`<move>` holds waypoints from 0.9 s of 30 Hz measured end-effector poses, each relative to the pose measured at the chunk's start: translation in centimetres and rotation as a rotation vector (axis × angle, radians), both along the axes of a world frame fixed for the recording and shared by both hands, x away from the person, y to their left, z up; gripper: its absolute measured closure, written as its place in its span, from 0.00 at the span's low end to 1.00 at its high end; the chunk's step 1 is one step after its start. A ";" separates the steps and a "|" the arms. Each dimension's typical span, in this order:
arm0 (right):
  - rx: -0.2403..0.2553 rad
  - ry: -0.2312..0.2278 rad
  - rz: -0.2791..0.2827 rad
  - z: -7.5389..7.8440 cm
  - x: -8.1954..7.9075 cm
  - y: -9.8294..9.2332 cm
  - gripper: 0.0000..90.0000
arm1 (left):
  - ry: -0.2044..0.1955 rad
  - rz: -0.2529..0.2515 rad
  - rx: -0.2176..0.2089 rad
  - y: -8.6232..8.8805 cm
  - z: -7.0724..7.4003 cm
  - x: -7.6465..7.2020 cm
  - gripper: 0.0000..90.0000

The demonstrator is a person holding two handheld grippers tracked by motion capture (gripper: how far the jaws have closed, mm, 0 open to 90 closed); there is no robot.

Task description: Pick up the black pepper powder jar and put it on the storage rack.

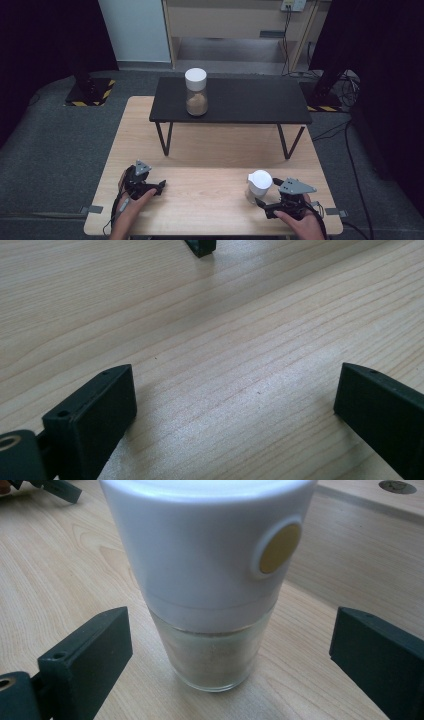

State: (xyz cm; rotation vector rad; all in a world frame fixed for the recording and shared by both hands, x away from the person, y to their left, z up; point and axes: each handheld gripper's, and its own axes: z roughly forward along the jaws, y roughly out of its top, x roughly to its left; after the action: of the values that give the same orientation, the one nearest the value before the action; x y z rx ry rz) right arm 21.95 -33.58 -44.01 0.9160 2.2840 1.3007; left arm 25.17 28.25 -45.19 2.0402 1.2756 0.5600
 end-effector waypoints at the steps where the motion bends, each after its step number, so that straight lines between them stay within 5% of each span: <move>1: -0.001 0.000 0.001 0.0 0.0 0.0 0.05 | 0.000 0.000 0.000 0.0 0.0 0.0 0.02; 27: 0.017 -0.020 0.023 -0.4 0.7 1.2 0.21 | 0.000 0.000 0.000 0.0 0.0 0.0 0.02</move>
State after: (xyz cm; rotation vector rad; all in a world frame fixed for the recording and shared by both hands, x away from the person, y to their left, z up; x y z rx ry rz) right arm 22.69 -32.40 -44.37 0.8807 2.2785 1.3351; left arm 25.17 28.25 -45.19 2.0402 1.2759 0.5596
